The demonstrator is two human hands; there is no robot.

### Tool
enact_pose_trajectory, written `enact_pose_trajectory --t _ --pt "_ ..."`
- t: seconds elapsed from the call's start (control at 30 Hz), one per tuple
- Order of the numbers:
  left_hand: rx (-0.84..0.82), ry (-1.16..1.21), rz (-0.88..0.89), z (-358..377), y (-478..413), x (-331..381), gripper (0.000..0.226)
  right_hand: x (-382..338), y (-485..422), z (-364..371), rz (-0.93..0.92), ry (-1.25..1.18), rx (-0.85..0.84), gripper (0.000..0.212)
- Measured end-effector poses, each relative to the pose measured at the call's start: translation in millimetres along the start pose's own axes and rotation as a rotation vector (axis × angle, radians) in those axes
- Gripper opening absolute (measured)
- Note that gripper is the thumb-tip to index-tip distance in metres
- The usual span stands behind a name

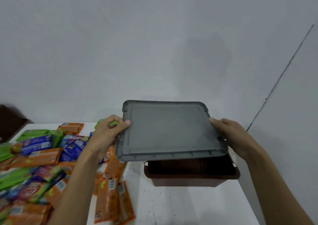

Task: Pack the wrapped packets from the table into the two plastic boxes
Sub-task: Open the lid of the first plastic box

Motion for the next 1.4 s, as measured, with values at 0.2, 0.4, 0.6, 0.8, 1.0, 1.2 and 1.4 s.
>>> enact_pose_trajectory --t 0.2,0.4,0.6,0.8,1.0,1.2,1.4 --pt "0.017 -0.106 0.020 -2.5 -26.5 -12.5 0.030 -5.9 -2.3 11.0 -0.074 0.188 0.184 0.035" --pt "0.005 -0.299 0.137 18.7 -46.7 -0.5 0.024 -8.7 -15.4 -6.3 -0.102 0.308 0.250 0.042" --pt "0.086 -0.329 0.251 50.8 -86.5 25.5 0.032 -43.9 -54.3 -43.5 -0.216 0.420 0.366 0.041" --pt "0.199 -0.420 0.324 80.3 -128.2 36.8 0.031 -47.2 -119.6 -67.5 -0.228 0.500 0.396 0.054" --pt "0.274 -0.714 0.205 86.9 -172.1 -8.9 0.033 -15.3 -174.5 -47.3 -0.182 0.584 0.325 0.048" --pt "0.280 -0.948 0.064 81.9 -198.8 -46.2 0.035 12.6 -208.5 -27.5 -0.135 0.638 0.240 0.041" --pt "0.213 -0.971 -0.009 79.3 -216.1 -71.8 0.034 32.5 -230.0 -18.7 -0.075 0.681 0.183 0.043"
Point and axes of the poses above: each hand's wrist, its own y-axis away from the middle knuckle, its own z-axis out of the palm, x = y × z, the point moved 9 cm from there along -y, towards the middle knuckle, and after that the axes turned 10 degrees about y, right-handed, at the moved point
